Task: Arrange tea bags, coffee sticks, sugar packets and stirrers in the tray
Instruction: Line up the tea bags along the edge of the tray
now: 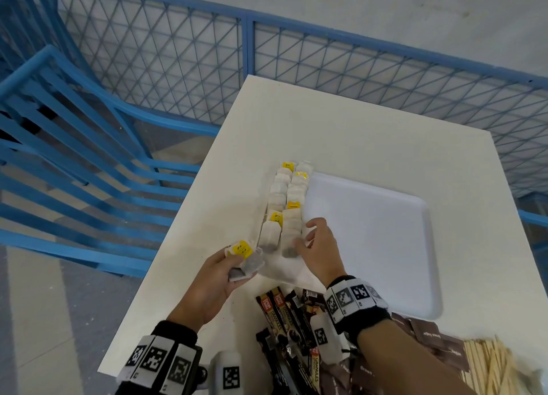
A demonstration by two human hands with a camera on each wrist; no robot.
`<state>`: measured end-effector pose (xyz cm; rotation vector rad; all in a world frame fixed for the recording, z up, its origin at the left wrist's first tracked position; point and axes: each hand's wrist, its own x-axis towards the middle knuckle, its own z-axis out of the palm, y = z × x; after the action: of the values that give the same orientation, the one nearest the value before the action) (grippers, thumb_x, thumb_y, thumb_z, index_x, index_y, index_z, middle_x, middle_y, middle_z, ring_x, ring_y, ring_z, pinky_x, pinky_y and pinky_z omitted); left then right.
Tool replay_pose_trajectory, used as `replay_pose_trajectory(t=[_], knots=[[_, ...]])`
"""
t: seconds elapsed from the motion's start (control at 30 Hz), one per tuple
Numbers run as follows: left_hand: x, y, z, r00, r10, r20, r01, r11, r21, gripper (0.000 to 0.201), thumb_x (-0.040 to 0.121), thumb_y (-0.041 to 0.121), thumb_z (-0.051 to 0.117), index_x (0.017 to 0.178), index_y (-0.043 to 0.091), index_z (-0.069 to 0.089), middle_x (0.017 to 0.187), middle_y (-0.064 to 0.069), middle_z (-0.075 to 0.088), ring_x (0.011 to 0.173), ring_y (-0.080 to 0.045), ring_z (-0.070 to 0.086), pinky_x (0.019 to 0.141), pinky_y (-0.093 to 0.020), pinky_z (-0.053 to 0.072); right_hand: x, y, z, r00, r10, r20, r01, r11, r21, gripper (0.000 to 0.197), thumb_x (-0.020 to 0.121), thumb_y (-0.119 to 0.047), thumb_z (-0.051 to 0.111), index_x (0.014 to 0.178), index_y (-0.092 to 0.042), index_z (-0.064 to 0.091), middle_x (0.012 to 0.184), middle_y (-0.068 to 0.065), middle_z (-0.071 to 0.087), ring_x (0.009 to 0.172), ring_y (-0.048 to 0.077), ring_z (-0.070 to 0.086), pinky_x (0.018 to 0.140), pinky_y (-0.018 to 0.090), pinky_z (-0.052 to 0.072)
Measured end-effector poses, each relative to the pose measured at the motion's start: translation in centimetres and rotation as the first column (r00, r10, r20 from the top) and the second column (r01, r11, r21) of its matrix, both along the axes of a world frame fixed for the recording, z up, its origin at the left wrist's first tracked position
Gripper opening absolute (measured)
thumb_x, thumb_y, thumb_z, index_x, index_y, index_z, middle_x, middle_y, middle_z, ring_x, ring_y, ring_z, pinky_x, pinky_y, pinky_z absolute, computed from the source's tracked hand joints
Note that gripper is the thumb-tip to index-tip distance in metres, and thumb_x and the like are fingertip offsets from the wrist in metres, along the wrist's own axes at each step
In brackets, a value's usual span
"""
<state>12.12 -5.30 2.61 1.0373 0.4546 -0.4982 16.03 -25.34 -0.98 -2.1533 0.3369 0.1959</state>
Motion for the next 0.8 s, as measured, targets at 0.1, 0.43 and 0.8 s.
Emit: replay_pose_trajectory(t=[0.1, 0.43, 0.8], knots=[[-0.1, -0.1, 0.2, 0.996, -0.065, 0.058, 0.062, 0.997, 0.045, 0.022, 0.095, 0.001, 0.042, 0.103, 0.005, 0.063, 0.093, -0.002, 0.075, 0.087, -0.013, 0.070, 0.073, -0.022, 0.057, -0.7, 1.3, 1.3, 0.991, 0.036, 0.131, -0.037, 0.999, 0.010, 0.022, 0.088, -0.023, 0.061, 0.105, -0.017, 0.048, 0.086, 0.001, 0.049, 0.070, 0.011, 0.047, 0.061, 0.009, 0.037], [-0.1, -0.3, -0.4, 0.985, -0.132, 0.112, 0.109, 0.976, 0.186, 0.030, 0.077, 0.015, 0.065, 0.104, 0.001, 0.062, 0.094, -0.013, 0.069, 0.087, -0.022, 0.065, 0.078, -0.030, 0.056, -3.0, 3.2, 2.1, 0.968, 0.249, -0.034, -0.219, 0.902, 0.373, 0.008, 0.084, -0.021, 0.068, 0.088, -0.024, 0.062, 0.077, -0.012, 0.063, 0.064, -0.006, 0.054, 0.058, 0.009, 0.041], [-0.2, 1.2, -1.0, 0.998, 0.065, 0.003, -0.065, 0.984, 0.164, 0.008, 0.091, 0.005, 0.054, 0.087, 0.003, 0.061, 0.084, -0.016, 0.071, 0.092, -0.028, 0.065, 0.084, -0.034, 0.053, -1.6, 2.5, 0.0, 0.989, 0.075, -0.125, -0.039, 0.962, 0.270, 0.022, 0.077, -0.012, 0.074, 0.089, -0.020, 0.058, 0.086, 0.006, 0.067, 0.074, 0.015, 0.060, 0.067, 0.023, 0.050]])
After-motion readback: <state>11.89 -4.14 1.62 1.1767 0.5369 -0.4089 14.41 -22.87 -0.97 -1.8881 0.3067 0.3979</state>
